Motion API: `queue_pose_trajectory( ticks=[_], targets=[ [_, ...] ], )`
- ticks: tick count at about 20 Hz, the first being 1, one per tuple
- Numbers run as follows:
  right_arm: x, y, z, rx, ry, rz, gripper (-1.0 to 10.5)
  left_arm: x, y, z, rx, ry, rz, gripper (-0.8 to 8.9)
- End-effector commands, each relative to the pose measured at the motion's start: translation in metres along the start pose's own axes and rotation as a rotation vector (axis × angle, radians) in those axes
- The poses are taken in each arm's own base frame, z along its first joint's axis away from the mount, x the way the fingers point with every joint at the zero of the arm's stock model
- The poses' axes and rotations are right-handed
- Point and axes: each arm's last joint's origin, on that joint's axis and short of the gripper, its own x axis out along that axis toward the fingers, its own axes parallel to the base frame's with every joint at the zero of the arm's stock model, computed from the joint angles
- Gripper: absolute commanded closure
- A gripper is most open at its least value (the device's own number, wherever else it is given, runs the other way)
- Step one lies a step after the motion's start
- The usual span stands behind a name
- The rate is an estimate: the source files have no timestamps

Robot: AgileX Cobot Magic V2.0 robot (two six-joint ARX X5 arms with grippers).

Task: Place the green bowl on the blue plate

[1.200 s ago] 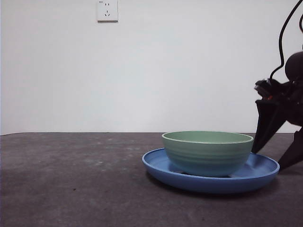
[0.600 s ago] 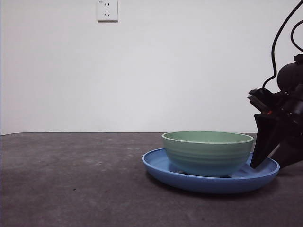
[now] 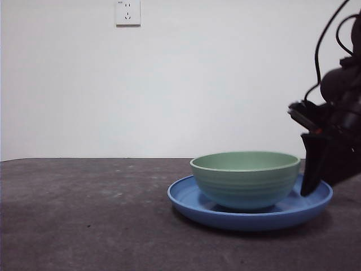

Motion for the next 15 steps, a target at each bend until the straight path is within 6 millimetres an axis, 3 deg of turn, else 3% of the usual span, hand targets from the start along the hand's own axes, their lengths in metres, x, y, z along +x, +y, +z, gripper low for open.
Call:
queue_pose_trajectory(
  ticks=[1, 7, 12, 15],
  targets=[
    [-0.007, 0.014, 0.015, -0.028, -0.006, 0.001, 9.4, -0.001, 0.0, 0.003, 0.004, -0.018, -0.004, 2.51],
    [-0.014, 0.066, 0.034, -0.103, -0.029, 0.025, 9.4, -0.001, 0.0, 0.003, 0.004, -0.018, -0.004, 2.51],
    [0.008, 0.101, 0.032, -0.144, -0.027, 0.058, 9.4, -0.001, 0.0, 0.003, 0.005, -0.018, -0.004, 2.51],
    [0.021, 0.109, 0.032, -0.144, -0.012, 0.067, 9.4, -0.001, 0.0, 0.003, 0.005, -0.018, -0.004, 2.51]
  ],
)
